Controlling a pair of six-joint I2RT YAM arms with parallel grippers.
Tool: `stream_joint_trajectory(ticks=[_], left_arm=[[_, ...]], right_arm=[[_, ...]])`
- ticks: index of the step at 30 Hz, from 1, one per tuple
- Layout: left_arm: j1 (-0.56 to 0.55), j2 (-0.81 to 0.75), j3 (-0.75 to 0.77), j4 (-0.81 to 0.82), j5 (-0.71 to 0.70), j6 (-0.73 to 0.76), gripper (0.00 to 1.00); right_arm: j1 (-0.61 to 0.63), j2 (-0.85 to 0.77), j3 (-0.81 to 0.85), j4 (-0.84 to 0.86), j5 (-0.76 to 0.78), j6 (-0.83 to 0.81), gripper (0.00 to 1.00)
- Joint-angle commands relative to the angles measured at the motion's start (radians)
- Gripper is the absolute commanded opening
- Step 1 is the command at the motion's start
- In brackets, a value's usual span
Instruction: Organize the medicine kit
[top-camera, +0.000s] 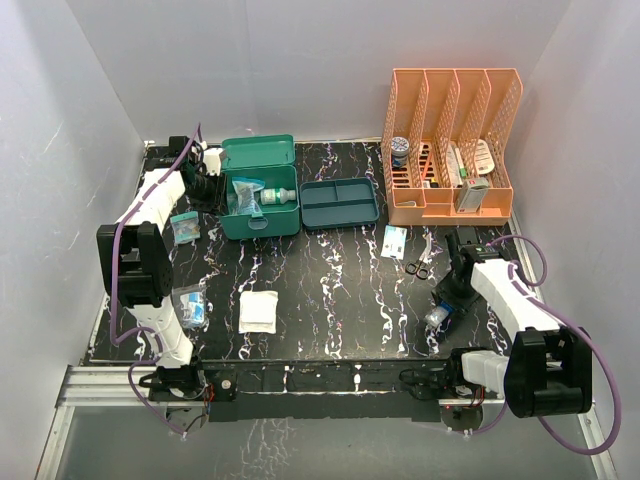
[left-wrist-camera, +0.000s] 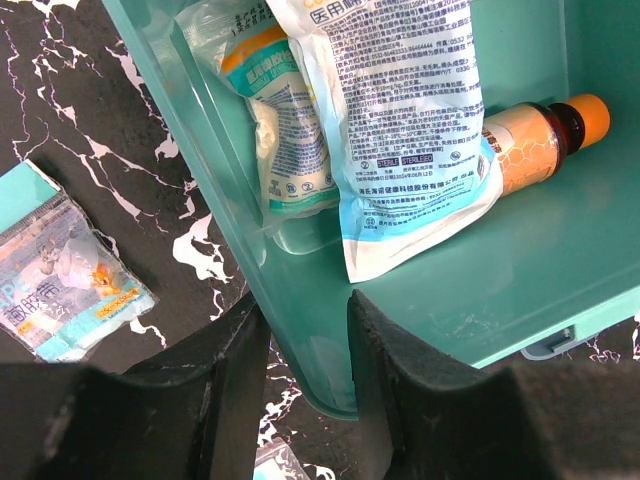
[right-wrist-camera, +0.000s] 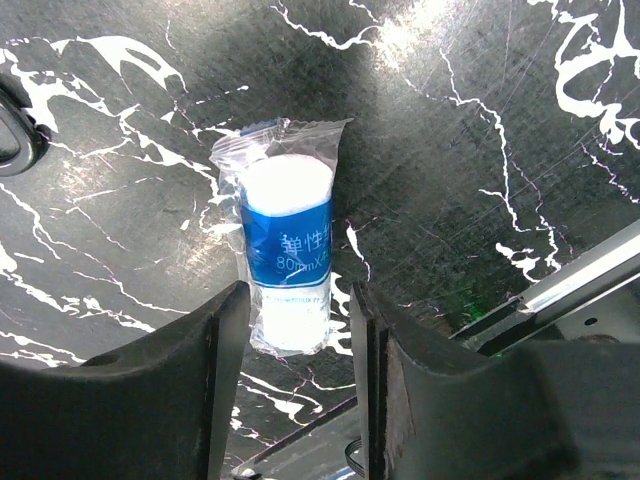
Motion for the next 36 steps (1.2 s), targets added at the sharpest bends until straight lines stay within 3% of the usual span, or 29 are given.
stream_joint_trajectory(ticks=[1,12,23,30,36], left_arm=[[-0.009,-0.064,-0.010,-0.010,0.043,-0.004,0.34],[-0.009,-0.081,-0.029,0.011,0.052,-0.018,0.34],[-0.009,-0.112,-0.073,0.023,0.060,-0.011,0.34],[-0.009,-0.124,-0.099,0.019,0.050,0.030,0.33],[-0.008,-0.111,-0.089,0.011,0.053,0.072,0.33]], right_arm=[[0.004,0.016,0.011,0.016,0.025,0.002,0.43],[0.030,0.066,0.025,0.006,0.043,0.019,0.37],[0.043,0.019,0.054,-0.028,0.058,0.030,0.05],[0.045,-0.026,0.317,-0.163,0.049,0.028,0.00],[0.053,0.053,0.580,-0.195,0.013,-0.026,0.00]])
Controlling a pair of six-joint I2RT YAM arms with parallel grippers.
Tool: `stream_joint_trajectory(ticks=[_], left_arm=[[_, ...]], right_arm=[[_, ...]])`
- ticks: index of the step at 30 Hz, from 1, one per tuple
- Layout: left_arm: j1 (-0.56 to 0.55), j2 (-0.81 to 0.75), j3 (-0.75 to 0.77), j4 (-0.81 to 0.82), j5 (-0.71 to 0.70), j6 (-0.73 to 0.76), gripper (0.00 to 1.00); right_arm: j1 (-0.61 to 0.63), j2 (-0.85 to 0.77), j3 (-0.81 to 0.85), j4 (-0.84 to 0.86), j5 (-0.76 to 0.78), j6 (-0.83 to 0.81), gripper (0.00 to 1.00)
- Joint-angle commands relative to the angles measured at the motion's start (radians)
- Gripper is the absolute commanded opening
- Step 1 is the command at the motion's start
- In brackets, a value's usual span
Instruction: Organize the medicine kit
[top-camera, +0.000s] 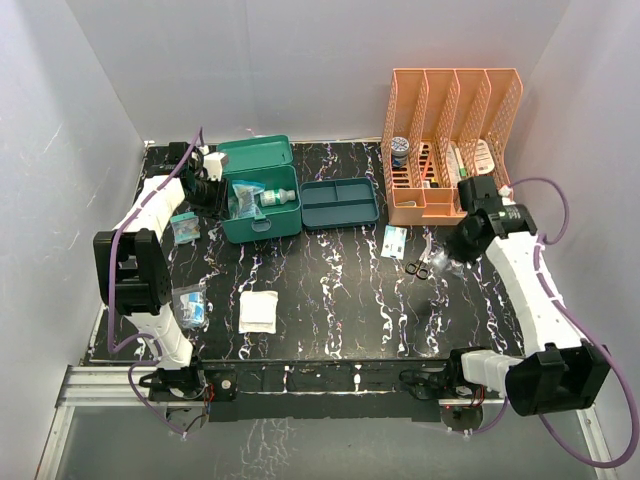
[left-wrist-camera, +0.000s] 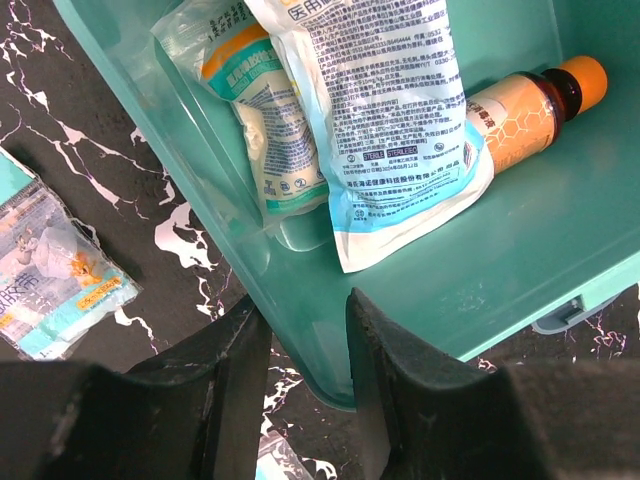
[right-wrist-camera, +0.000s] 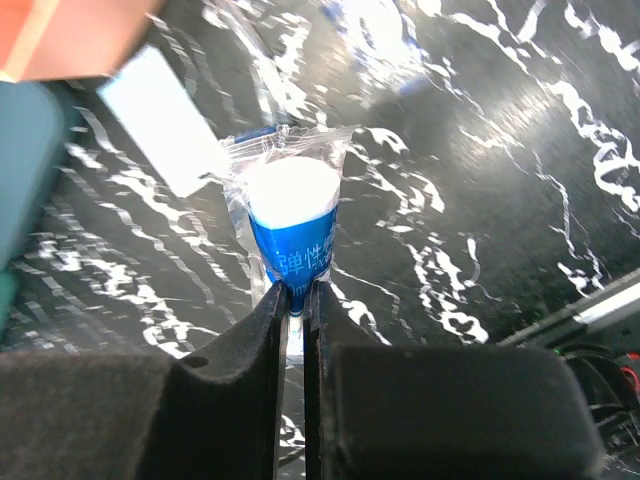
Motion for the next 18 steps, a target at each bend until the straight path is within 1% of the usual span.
stream_joint_trajectory(ticks=[1,4,6,10,14,18], left_arm=[[-0.004,-0.042,0.004,-0.035,0.036,0.062,0.31],[-0.004,-0.031,0.006,-0.065,0.047,0.122,0.28],[-0.004,-0.028,0.001,-0.077,0.049,0.154,0.28],[-0.004,-0.034,-0.017,-0.084,0.051,0.196,0.28],[-0.004,-0.042,-0.024,-0.084,0.044,0.194,0.28],[-0.004,-0.051,-0.035,-0.068,0.039,0.168,0.28]], right_arm=[[0.020,0.064,0.179,-0.012,-0.029,-0.032,0.00],[0.082,0.137,0.269,0.091,-0.068,-0.089,0.00],[0.151,0.189,0.313,0.178,-0.092,-0.116,0.00],[0.242,0.316,0.379,0.334,-0.155,-0.166,0.00],[0.328,0.436,0.510,0.411,-0.168,-0.203,0.00],[0.379,0.537,0.634,0.483,-0.188,-0.230,0.00]])
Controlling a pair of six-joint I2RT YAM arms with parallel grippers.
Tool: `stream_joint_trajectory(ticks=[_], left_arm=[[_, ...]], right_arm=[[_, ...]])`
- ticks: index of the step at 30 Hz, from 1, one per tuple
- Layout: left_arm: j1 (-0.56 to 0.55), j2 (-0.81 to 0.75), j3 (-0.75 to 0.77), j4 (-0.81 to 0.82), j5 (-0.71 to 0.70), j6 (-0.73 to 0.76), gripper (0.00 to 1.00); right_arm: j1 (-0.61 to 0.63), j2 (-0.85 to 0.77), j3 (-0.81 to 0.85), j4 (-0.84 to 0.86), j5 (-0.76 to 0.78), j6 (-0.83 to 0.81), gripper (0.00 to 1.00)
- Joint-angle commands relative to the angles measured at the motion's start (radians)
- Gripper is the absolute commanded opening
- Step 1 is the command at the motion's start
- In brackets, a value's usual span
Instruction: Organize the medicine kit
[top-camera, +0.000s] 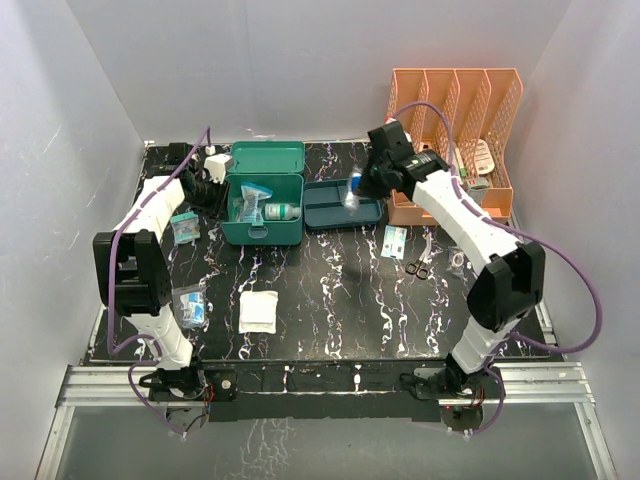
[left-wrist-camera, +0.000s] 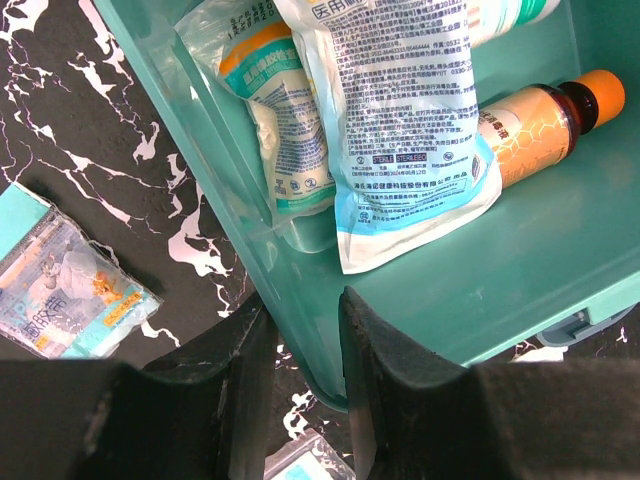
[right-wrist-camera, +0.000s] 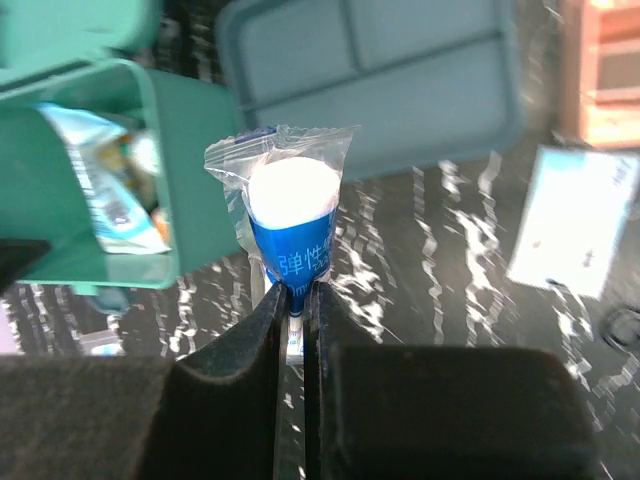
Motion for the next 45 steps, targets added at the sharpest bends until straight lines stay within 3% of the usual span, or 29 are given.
stream_joint_trajectory(ticks=[1,9,19,29,34,39,45], left_arm=[[-0.004,-0.050,-0.032,-0.057,0.013,0.000,0.28],[-0.004,-0.081,-0.070,-0.040,0.018,-0.032,0.28],[-0.004,-0.098,-0.084,-0.019,0.016,-0.057,0.28],[-0.006,-0.097,-0.084,-0.010,0.018,-0.079,0.28],[-0.005,-0.092,-0.074,-0.012,0.015,-0.077,0.28],[-0.006,-0.088,-0.065,-0.015,0.016,-0.079,0.28],[-0.005,-0.088,-0.053,-0.020,0.018,-0.085,0.30]], right_arm=[[0.048,0.058,0.164,0.179,-0.037,-0.055,0.00],[0.112,0.230,0.309,0.286,-0.086,-0.063,0.00],[0.201,0.398,0.478,0.292,-0.120,-0.060,0.00],[0.247,0.431,0.430,0.281,-0.110,-0.066,0.01],[0.245,0.449,0.424,0.243,-0.102,-0.073,0.14],[0.246,0.455,0.405,0.227,-0.091,-0.074,0.34],[0.245,0.458,0.403,0.226,-0.088,-0.076,0.42]])
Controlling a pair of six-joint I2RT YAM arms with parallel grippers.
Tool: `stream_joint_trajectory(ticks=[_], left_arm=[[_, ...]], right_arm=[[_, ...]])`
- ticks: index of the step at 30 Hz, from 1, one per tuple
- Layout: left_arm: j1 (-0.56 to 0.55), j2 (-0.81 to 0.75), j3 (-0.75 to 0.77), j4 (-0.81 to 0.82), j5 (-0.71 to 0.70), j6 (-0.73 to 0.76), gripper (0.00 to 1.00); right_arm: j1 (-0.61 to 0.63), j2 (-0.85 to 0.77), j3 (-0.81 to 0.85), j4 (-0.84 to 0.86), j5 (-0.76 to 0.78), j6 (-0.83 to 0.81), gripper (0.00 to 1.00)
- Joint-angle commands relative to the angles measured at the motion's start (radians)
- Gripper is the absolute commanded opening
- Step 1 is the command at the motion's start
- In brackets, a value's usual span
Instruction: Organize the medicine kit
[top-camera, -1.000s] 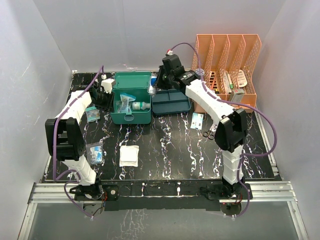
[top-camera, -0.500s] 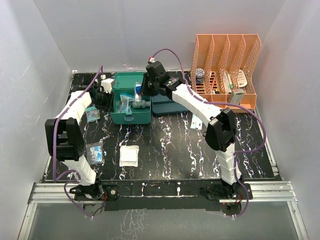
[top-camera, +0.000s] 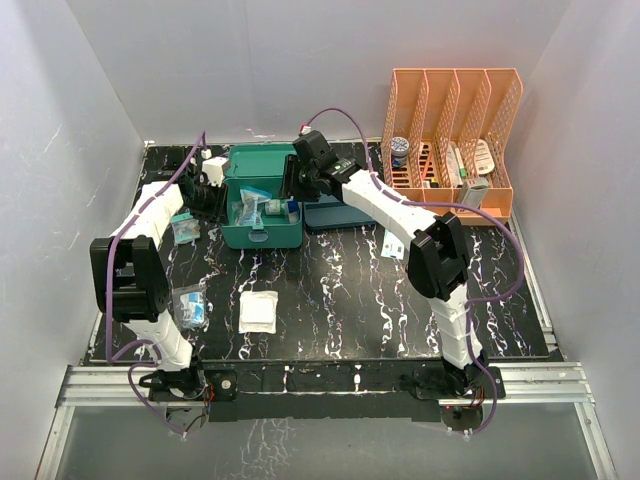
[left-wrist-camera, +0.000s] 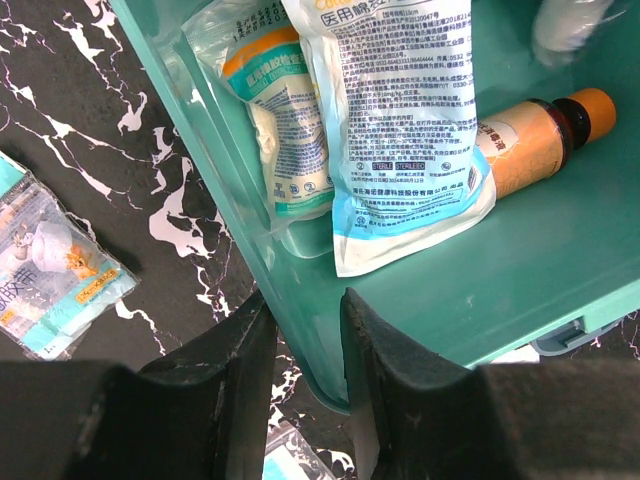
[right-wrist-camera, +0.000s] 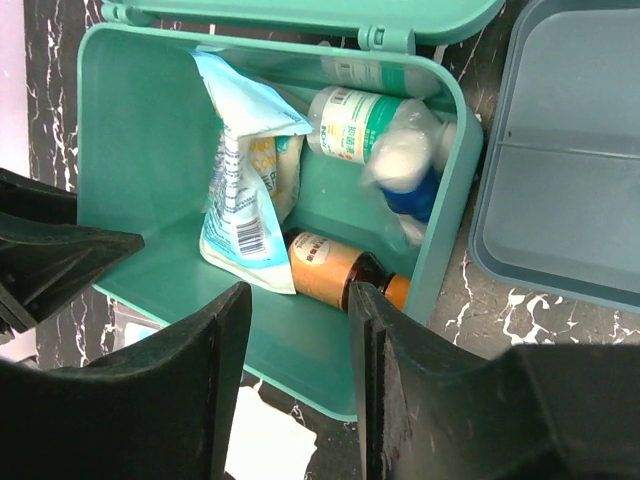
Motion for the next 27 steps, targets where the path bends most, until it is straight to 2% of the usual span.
stream_joint_trajectory(ticks=[1,11,14,16,19,23,27], left_arm=[[-0.006,-0.039,0.021,-0.051,0.025,-0.014,0.30],[-0.005,-0.067,0.267,-0.118,0.026,-0.097,0.42],[-0.002,-0.097,0.309,-0.115,-0.033,-0.138,0.48],[0.005,-0.121,0.298,-0.094,-0.104,-0.165,0.54],[0.043,-0.157,0.237,-0.049,-0.192,-0.203,0.59],[0.136,-0.129,0.174,-0.021,-0.263,-0.258,0.60],[0.226,-0.028,0.159,-0.008,-0.248,-0.292,0.60]], right_arm=[[-0.001,-0.009,0.006,0.023,0.013,-0.016,0.43],[-0.001,-0.058,-0.035,0.060,0.012,-0.015,0.45],[-0.002,-0.076,-0.028,0.053,0.038,-0.015,0.52],[-0.002,-0.097,-0.027,0.048,0.075,-0.025,0.63],[-0.001,-0.138,-0.027,0.031,0.155,-0.047,0.72],[-0.006,-0.202,-0.037,0.003,0.252,-0.074,0.75],[-0.013,-0.283,-0.083,-0.013,0.316,-0.073,0.76]])
